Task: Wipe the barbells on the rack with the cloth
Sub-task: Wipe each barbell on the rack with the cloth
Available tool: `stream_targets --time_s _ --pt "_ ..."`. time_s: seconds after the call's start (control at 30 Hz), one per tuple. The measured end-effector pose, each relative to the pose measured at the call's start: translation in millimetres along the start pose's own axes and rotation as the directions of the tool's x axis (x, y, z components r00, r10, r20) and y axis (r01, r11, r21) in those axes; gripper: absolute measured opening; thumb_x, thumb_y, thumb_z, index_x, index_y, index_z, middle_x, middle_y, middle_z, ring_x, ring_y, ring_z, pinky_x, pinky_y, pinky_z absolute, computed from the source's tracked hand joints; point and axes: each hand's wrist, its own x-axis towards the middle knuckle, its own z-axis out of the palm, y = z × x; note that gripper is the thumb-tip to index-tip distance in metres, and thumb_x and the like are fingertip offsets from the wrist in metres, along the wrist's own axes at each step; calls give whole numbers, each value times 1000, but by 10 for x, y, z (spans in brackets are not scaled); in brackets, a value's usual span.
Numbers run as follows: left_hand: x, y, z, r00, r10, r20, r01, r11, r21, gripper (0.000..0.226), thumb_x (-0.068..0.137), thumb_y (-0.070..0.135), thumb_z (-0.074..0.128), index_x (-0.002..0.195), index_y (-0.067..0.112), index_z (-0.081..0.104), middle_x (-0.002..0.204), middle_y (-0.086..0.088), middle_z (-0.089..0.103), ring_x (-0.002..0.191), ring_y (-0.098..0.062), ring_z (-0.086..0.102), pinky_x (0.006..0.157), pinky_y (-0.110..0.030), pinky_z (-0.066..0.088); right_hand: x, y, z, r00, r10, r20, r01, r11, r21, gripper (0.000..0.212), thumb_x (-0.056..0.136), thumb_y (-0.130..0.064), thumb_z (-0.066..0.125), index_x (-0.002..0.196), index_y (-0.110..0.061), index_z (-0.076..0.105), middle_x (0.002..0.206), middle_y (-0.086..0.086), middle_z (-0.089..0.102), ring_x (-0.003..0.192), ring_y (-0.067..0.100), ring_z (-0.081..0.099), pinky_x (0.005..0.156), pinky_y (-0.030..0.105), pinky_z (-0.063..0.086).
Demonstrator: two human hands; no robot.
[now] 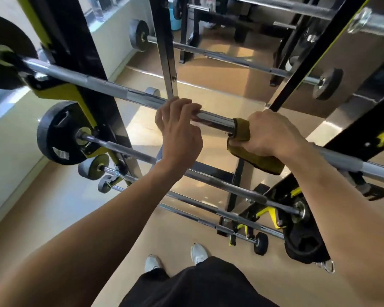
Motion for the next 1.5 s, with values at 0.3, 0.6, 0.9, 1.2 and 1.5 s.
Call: stream_targets --time_s 0.3,0.6,0.9,1.2,1.5 --pt "99 -384 -298 941 -199 -273 155 972 -174 24 78 6 51 101 5 54 105 -12 51 104 -20 43 93 -32 35 446 -996 -1 994 18 -111 -9 997 75 45 81 -53 71 110 -19 61 82 -3 53 71 18 53 64 31 40" --pt "114 -849 -514 593 -771 233 761 443 -474 43 108 22 33 86 -1 61 80 -21 65 66 -20 62 68 -32 53 970 -1980 2 940 -145 -309 159 987 19 35 85 -41 67 106 -14 61 88 3 60 78 22 58 64 31 36" --pt "554 -1328 -828 477 -719 506 768 61 -637 35 102 0 39 136 6 45 100 -11 69 90 -23 71 86 -43 60 1498 -2770 -99 962 -175 -208 200 974 104 24 78 -33 69 88 -19 52 81 1 53 79 23 55 67 31 40" --pt "755 -1772 -1031 405 -814 417 634 -79 -769 25 104 1 36 117 -5 57 75 -7 59 70 -18 57 58 -25 52 1777 -3480 -159 903 -270 -334 315 945 89 15 88 -24 63 100 -19 68 95 0 70 86 21 67 62 30 39" --pt "754 -2118 -1266 433 -828 357 625 -9 -780 34 98 -10 42 126 1 57 98 -10 67 87 -19 66 81 -33 57 1971 -3926 57 795 -382 -472 336 924 -183 20 103 -21 42 109 -11 58 99 4 68 84 17 68 59 28 42"
